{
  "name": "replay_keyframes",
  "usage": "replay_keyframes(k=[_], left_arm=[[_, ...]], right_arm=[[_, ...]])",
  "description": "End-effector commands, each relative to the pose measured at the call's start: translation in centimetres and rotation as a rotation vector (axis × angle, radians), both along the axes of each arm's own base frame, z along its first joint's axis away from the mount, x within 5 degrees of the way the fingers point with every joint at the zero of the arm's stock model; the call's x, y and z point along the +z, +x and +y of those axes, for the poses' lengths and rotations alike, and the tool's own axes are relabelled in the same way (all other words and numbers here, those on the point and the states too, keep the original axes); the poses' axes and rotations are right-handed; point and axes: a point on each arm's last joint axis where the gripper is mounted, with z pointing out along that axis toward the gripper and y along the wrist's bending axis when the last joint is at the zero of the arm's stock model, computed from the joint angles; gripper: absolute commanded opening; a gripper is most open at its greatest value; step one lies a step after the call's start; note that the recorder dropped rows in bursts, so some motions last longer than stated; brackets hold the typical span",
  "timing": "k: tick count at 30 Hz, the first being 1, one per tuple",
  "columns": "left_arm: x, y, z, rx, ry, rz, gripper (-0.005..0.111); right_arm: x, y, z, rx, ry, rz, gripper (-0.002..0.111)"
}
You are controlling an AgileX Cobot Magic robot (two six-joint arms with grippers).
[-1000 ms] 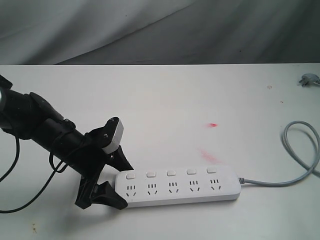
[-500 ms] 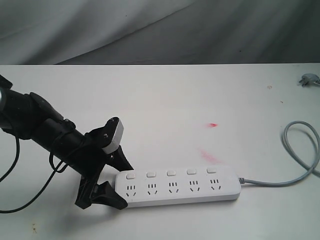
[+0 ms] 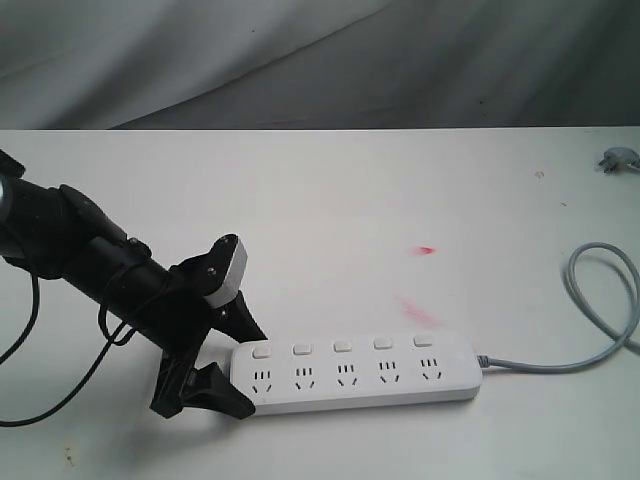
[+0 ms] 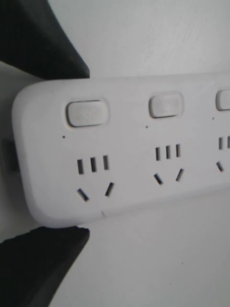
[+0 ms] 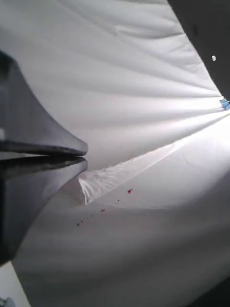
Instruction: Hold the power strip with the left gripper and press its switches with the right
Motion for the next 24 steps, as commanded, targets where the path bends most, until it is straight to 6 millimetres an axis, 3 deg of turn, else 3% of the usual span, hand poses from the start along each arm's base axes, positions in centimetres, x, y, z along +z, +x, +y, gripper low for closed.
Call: replay_keyframes(k=[1, 2, 3, 4, 5, 6, 7, 8, 9, 13, 16, 20, 24], left_arm=[[-0.1, 0.1, -0.2, -0.006, 0.001, -0.009, 0.002], [-0.1, 0.1, -0.2, -0.006, 0.001, -0.009, 0.002], [-0.1, 0.1, -0.2, -0.006, 0.001, -0.009, 0.002], [-0.1, 0.1, -0.2, -0.006, 0.001, -0.009, 0.002], [-0.1, 0.1, -0.2, -0.006, 0.001, -0.009, 0.002], [-0.1, 0.1, -0.2, -0.006, 0.001, -0.009, 0.002], [-0.1, 0.1, -0.2, -0.006, 0.001, -0.009, 0.002], [-0.1, 0.1, -0.2, -0.006, 0.001, -0.009, 0.002], [-0.1, 0.1, -0.2, -0.006, 0.001, -0.009, 0.002], [-0.1, 0.1, -0.2, -0.006, 0.001, -0.009, 0.002], [-0.1, 0.1, -0.2, -0.006, 0.001, -0.009, 0.002], [-0.1, 0.1, -0.2, -0.006, 0.001, -0.009, 0.002], [-0.1, 0.1, -0.2, -0.006, 0.001, -0.009, 0.002]], right_arm=[[4.3, 4.1, -0.3, -0.022, -0.139, 0.291, 0.000], [5.8, 6.6, -0.4, -0.020, -0.266, 0.433, 0.000], [6.3, 7.7, -0.4, -0.011, -0.335, 0.490, 0.000], [7.4, 10.5, -0.3, 0.052, -0.457, 0.618, 0.000], [7.7, 11.7, -0.1, 0.102, -0.496, 0.658, 0.000], [8.2, 14.6, 0.8, 0.265, -0.619, 0.730, 0.000], [8.3, 15.9, 1.2, 0.352, -0.648, 0.756, 0.000], [8.1, 18.4, 2.5, 0.552, -0.679, 0.746, 0.000], [7.9, 19.4, 2.9, 0.627, -0.693, 0.726, 0.000], [5.3, 23.6, 4.4, 0.920, -0.842, 0.594, 0.000], [2.4, 25.9, 4.6, 1.015, -0.921, 0.561, 0.000], [-1.6, 28.7, 5.6, 1.063, -0.871, 0.642, 0.001], [-5.3, 29.9, 8.5, 1.189, -0.874, 0.683, 0.019]])
